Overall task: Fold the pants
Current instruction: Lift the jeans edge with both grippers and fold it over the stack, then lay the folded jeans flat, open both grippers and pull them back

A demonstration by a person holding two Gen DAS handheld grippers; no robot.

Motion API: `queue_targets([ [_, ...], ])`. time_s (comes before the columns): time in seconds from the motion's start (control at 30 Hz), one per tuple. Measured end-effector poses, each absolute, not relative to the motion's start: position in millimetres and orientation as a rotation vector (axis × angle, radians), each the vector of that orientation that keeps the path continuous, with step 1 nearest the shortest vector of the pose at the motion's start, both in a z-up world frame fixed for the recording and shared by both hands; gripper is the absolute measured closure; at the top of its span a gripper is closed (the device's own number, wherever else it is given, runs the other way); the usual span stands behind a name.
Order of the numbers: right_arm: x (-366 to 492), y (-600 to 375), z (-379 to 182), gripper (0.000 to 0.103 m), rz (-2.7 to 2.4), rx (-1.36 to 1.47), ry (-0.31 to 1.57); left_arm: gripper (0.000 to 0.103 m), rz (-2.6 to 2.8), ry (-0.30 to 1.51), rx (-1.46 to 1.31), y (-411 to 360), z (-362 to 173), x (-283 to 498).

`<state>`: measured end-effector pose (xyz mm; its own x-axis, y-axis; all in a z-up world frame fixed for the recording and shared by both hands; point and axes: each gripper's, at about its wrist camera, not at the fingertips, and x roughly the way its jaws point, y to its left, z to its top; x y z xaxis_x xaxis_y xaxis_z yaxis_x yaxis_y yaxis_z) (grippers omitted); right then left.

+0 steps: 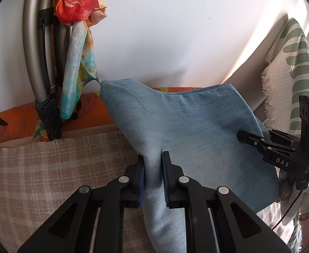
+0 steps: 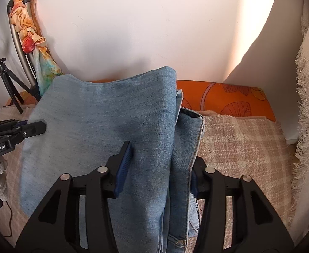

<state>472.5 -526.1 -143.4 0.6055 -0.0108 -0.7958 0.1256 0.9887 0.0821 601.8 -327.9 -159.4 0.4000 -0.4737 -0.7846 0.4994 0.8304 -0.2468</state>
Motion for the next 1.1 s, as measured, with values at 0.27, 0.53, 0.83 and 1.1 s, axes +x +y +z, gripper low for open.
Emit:
queue_targets([
  [0.27,455.0,-511.4,-129.9,0.036,-0.131,0.112,0.899,0.087,-0.556,0.973,0.094,-321.6,-154.0,593.1],
  [0.53,398.3,-488.1,-94.4,0.031,-0.102,0.101,0.822,0.087,-0.543,0.874,0.132,-297.6,-117.5,557.2],
  [0.83,324.8,-448.1,-55.5,0.019,-0.064,0.083,0.748,0.026,-0.563,0.723,0.208,-268.0,-70.4,477.1],
  [1.1,255.2,-424.1,-27.2,0.005,-0.093,0.101,0.671,0.023,-0.608,0.686,0.210,-240.0,-34.4,410.3],
])
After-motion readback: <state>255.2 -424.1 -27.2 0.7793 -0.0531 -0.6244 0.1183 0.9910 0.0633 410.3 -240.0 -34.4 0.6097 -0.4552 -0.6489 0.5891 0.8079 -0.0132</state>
